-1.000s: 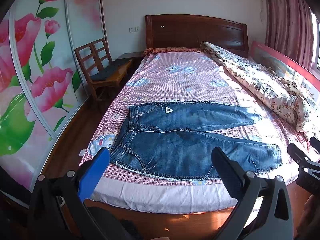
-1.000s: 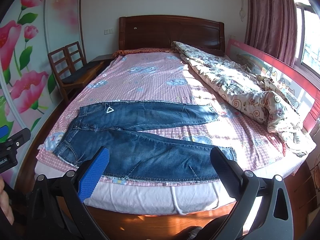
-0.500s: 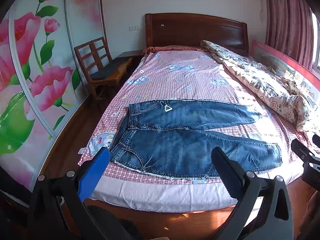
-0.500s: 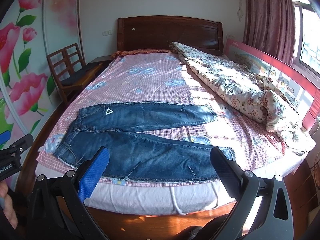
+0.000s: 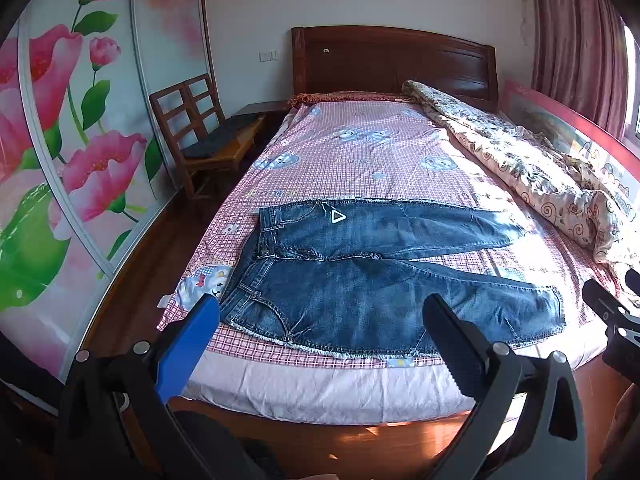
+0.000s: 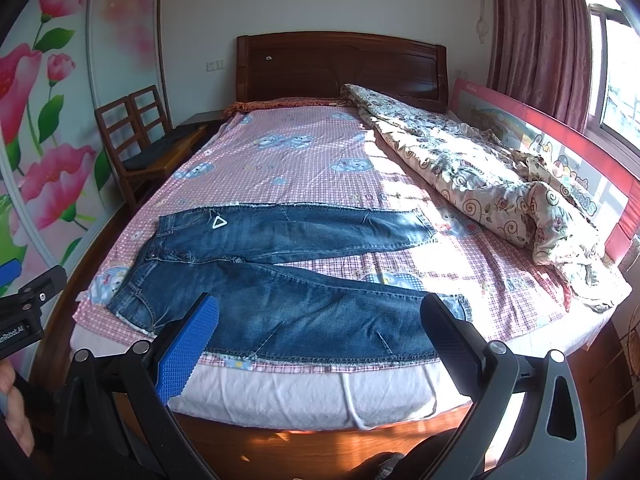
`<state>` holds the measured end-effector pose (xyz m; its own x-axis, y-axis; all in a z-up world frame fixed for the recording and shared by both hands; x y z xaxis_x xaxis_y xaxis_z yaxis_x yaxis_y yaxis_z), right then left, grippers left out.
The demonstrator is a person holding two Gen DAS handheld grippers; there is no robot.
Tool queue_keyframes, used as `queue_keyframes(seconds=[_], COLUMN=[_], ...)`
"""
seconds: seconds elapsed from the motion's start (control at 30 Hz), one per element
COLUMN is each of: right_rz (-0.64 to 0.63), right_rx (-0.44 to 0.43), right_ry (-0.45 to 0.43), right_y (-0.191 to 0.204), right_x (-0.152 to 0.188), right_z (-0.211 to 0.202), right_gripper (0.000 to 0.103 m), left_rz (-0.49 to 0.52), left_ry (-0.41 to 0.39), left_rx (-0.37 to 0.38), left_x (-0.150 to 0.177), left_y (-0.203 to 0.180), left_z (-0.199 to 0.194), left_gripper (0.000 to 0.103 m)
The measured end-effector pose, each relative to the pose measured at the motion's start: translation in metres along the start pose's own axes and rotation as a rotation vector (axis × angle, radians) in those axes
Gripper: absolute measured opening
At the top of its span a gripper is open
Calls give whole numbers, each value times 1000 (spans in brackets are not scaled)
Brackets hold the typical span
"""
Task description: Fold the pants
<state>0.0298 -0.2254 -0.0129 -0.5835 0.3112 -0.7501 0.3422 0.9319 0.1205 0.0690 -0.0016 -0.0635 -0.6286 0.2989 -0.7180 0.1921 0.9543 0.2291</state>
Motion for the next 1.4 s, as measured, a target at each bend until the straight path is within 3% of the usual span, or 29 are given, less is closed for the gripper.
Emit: queue_keyframes(seconds=[1.4], right_rz=[3], right_rx=[1], right_ry=[0], right_y=[-4], right_x=[-2], right_z=[-2], right_gripper=[100], left_rz=[-3], left_ry=[4], left_rx=[-4], left_x=[2], left_y=[2], left_z=[-2], left_gripper=[101])
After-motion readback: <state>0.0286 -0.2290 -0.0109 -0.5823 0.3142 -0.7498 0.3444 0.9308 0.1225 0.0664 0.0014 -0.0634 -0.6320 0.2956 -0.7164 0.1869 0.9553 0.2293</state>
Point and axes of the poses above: each gripper's, at about its wrist camera, not at the fingertips, and z roughly the way its jaws point, y to its left, x to its underside, the point moved 9 cm from there along z, roughly the way its jaws point, and after that the axes turned 13 degrees about z, right-handed, at the moved point
